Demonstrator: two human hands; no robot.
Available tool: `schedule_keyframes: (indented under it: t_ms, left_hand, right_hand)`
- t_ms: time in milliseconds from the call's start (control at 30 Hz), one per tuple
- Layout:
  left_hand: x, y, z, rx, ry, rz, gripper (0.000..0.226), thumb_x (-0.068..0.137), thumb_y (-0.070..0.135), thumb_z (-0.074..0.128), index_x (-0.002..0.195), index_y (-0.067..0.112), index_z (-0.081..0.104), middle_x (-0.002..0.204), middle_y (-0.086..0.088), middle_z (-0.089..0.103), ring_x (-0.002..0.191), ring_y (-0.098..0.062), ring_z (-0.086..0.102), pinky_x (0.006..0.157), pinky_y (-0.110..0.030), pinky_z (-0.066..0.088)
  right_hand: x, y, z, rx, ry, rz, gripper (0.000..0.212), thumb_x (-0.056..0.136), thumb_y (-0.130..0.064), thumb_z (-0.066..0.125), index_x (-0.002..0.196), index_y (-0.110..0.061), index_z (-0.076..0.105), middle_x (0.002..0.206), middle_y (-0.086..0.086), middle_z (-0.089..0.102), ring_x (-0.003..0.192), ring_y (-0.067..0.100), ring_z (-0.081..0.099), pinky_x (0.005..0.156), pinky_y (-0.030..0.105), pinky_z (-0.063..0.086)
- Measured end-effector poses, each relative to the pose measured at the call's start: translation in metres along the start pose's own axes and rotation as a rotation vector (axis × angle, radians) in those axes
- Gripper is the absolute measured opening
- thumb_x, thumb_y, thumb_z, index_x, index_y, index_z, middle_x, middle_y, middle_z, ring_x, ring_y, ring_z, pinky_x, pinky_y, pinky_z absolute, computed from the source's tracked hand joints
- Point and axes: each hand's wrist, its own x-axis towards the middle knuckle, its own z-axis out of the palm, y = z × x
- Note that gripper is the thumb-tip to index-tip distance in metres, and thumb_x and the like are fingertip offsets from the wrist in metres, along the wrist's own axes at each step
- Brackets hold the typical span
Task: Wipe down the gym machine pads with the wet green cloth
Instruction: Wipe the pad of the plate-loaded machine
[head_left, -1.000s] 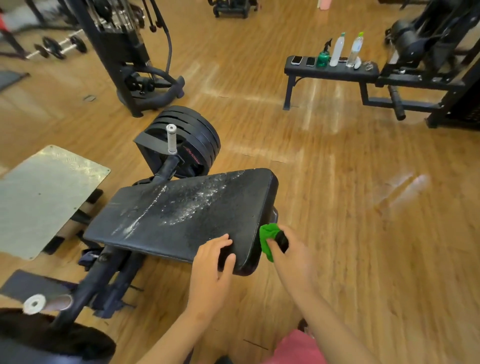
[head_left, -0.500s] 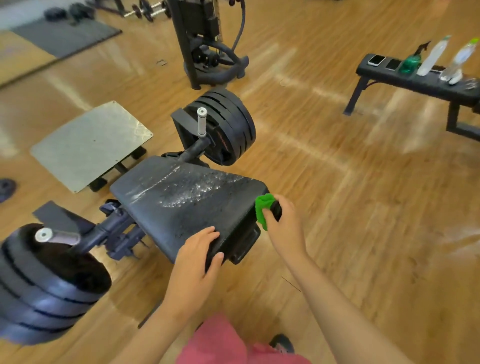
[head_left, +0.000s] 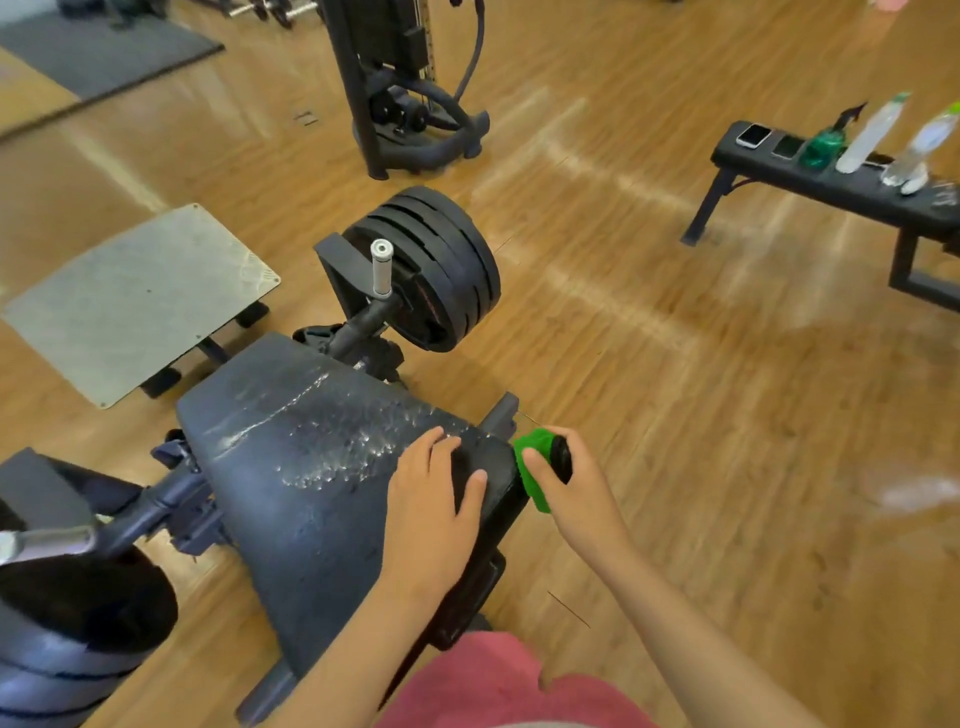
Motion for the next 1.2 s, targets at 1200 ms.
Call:
schedule_keyframes:
  t_ms: [1200]
  left_hand:
    - [0.016,0.06,0.022,0.088,0.329,-0.621,0.013,0.087,0.029,0.064,0.09,0.033,0.052,0.103,0.022,0.057,0.1,0.0,0.053,0.077,-0.021,0.045]
  right_hand:
    - [0.124,0.011,-0.006,0.067,-0.866,0.259,0.011,0.099,-0.012,0.052,0.103,-0.022,0.055,0.094,-0.003,0.062,0.079,0.006,0.062,0.057,0.014,0.049]
